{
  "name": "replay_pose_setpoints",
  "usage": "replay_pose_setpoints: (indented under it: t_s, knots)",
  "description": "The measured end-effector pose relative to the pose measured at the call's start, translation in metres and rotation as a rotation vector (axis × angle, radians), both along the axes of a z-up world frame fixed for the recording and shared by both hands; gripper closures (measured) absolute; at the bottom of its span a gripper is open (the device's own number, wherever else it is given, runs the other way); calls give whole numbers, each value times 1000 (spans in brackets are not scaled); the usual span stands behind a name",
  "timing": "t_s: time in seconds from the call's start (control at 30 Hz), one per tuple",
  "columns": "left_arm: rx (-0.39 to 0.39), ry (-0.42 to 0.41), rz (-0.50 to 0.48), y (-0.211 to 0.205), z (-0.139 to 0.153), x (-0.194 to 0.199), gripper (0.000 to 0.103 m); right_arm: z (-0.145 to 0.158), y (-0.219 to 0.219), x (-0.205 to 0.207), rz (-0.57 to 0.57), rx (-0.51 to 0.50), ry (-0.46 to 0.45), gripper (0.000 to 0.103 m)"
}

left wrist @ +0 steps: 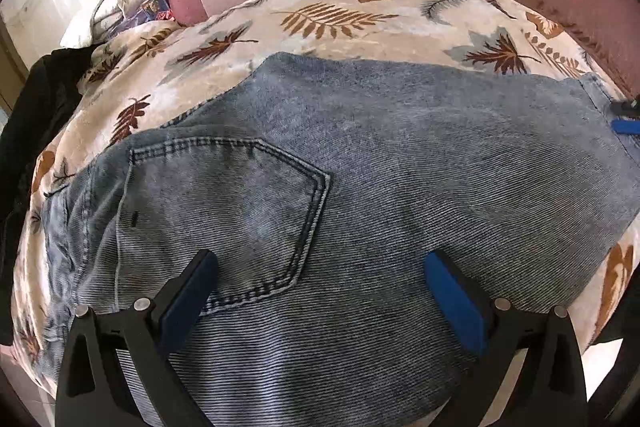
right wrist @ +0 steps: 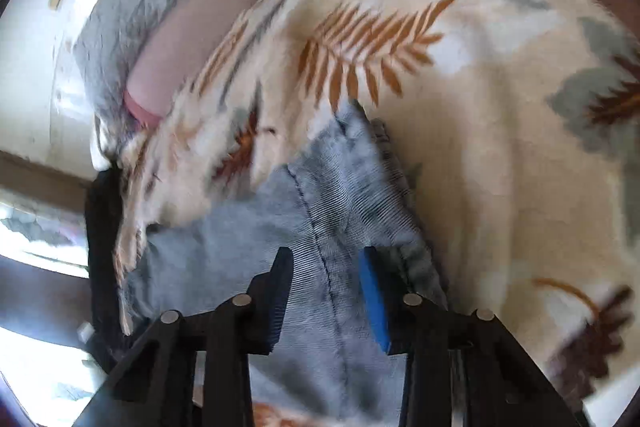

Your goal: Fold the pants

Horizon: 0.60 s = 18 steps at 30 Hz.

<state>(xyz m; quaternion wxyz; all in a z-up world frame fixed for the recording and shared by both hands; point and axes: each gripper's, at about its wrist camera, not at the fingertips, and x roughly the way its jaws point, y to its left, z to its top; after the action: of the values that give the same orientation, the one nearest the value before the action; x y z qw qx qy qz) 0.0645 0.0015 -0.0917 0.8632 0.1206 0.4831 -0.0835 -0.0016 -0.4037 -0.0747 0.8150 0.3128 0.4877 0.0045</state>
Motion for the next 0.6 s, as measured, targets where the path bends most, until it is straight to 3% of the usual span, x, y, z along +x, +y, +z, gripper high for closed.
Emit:
replay_pose_setpoints:
  t_s: [0.07, 0.13, 0.2, 0.23, 0.3, 0.33, 0.4, 0.47, 0.53, 0.57, 0.6]
  knots:
    - [10, -17, 7, -2, 8, -1, 0, 18, 9, -7, 38, -33, -59, 55]
    - [-31, -52, 12, -4, 17, -4, 0, 18, 15, -13, 54, -5, -83, 36]
    - [-73, -63, 18, -6, 19, -7, 0, -10, 13, -13, 51, -39, 1, 36]
    - [-63, -47, 19, -8, 14, -6, 0, -26, 5, -13, 42, -15, 5, 42]
    - [3, 27, 11, -15, -11, 0, 0, -13, 1, -18, 20, 13, -18, 42]
    - [-12, -5, 15, -13, -9, -2, 0, -3, 2, -21, 16, 4, -20, 42]
    - [-25, 14, 34, -12, -1, -2, 0, 21, 12, -32, 31, -20, -75, 41]
    - [-53, -33, 35, -12, 10, -7, 0, 28, 24, -44, 74, -1, -126, 36]
    - [-72, -68, 29, -12, 17, -10, 0, 7, 30, -51, 87, 17, -105, 26]
    - [-77, -67, 31, -11, 14, -11, 0, -19, 28, -49, 74, 9, -24, 27]
    - [-60, -34, 41, -11, 4, -7, 0, -34, 24, -51, 57, 37, -16, 30]
